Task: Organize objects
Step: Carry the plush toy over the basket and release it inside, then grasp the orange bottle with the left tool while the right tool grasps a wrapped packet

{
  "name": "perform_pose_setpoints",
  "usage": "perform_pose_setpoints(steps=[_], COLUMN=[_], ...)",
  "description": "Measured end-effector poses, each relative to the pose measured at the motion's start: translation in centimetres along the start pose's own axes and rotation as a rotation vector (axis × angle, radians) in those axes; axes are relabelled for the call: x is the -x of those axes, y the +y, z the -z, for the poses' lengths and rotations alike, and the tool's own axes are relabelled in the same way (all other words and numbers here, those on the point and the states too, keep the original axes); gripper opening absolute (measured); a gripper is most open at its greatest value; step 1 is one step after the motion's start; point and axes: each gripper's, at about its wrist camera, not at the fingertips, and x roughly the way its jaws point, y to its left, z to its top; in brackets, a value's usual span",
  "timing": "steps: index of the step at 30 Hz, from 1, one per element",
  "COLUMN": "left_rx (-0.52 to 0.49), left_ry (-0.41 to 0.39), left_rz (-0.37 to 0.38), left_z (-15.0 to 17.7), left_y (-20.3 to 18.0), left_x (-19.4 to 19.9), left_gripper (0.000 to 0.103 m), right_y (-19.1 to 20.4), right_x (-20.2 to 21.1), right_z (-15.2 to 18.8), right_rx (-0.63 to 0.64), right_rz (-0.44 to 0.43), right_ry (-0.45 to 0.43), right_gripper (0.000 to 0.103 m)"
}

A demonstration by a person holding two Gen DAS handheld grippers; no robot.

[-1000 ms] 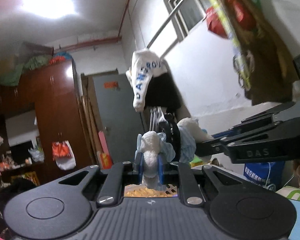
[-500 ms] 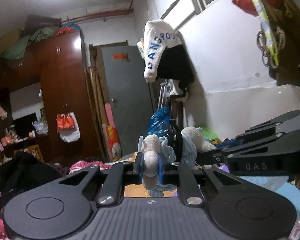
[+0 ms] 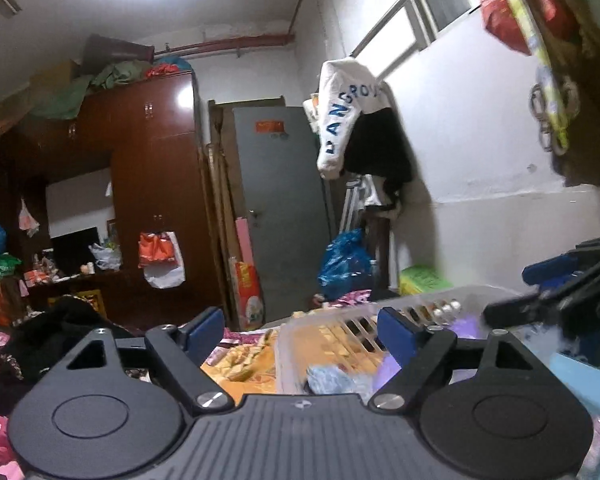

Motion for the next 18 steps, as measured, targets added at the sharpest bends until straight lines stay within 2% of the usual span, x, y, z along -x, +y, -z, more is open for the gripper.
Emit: perform_pose_setpoints(steps=[4, 8, 11, 14, 18], left_rx=[0.020, 0.032, 0.086, 0.152, 0.150], left_ry=[0.058, 0.148, 0.209, 0.263, 0.329], left_rz=[0.059, 0.042, 0.026, 0.031, -0.006], left_z=[3.2, 6.0, 7.3, 7.9, 8.1], left_y=[0.3, 1.0, 2.0, 2.8, 2.4], left_x=[3.2, 3.3, 2.0, 0.3, -1.6], left_gripper=[0.088, 0.088, 0.088, 0.088, 0.088], right_y=[-1.6, -3.6, -4.7, -4.0, -3.1], right_x=[4.0, 4.2, 3.6, 2.9, 1.4], right_z=[3.7, 7.7, 9.8, 10.7, 11.0], right_rx=[-0.058, -0.162, -0.243, -0.202, -0.114], right_rz=[-0.010, 0.015, 0.009, 0.020, 0.033], right_ry=[-0.029, 0.073, 0.153, 0.185, 0.248], right_gripper=[0.103, 0.103, 0.103, 0.103, 0.103])
